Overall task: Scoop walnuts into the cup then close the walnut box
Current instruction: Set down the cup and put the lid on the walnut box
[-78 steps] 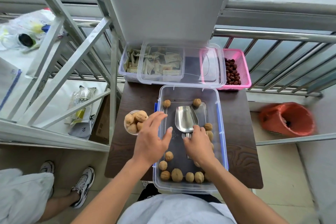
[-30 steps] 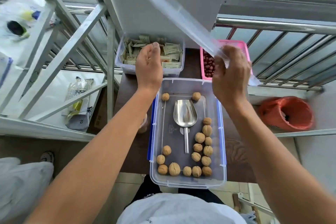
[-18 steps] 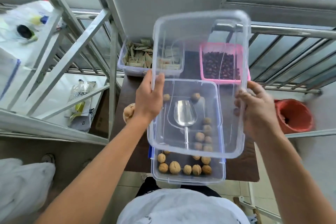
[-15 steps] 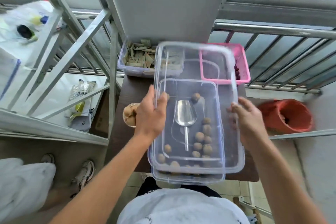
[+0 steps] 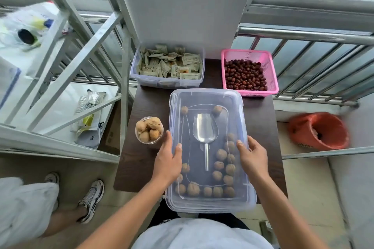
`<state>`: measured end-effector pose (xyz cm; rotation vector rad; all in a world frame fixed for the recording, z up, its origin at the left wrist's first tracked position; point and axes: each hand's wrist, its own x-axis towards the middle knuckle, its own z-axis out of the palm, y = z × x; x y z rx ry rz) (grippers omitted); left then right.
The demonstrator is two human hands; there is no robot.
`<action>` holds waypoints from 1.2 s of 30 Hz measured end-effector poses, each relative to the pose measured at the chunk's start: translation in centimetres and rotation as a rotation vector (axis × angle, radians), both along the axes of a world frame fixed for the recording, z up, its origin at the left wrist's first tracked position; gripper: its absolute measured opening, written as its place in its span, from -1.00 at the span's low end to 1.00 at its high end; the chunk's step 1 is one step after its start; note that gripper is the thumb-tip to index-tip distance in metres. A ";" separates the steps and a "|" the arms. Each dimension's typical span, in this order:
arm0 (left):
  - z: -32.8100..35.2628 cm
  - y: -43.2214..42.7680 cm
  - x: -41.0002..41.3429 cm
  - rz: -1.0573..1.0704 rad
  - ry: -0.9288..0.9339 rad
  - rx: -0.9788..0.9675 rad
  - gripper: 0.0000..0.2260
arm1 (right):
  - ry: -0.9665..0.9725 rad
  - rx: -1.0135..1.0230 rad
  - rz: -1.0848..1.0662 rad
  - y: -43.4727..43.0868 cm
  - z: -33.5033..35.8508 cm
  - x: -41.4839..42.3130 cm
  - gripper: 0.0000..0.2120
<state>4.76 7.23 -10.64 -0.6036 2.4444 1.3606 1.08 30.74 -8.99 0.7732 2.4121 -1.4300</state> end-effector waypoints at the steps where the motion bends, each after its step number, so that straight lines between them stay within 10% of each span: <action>1: -0.2 0.0 -0.1 -0.007 0.000 0.000 -0.44 | -0.010 0.009 -0.013 -0.2 -0.2 0.1 -0.60; 5: -0.9 0.2 -1.0 -0.022 0.007 -0.002 -0.44 | -0.035 0.036 -0.045 0.2 -2.6 0.3 -0.25; 18: -1.7 0.9 -1.0 0.040 0.020 0.005 -0.44 | -0.074 0.058 -0.085 -0.5 -1.1 -0.4 -0.58; 26: -1.5 1.0 -0.9 0.171 -0.129 -0.001 -0.33 | -0.212 -0.013 -0.110 1.1 -1.6 -1.3 -0.26; 31: -1.9 0.0 -0.4 0.292 -0.145 -0.008 -0.10 | -0.119 0.158 -0.061 0.7 -1.5 -0.7 -0.68; 36: -1.1 0.5 0.0 0.327 0.004 -0.079 -0.29 | -0.033 0.164 -0.040 0.0 -1.1 -0.2 -0.75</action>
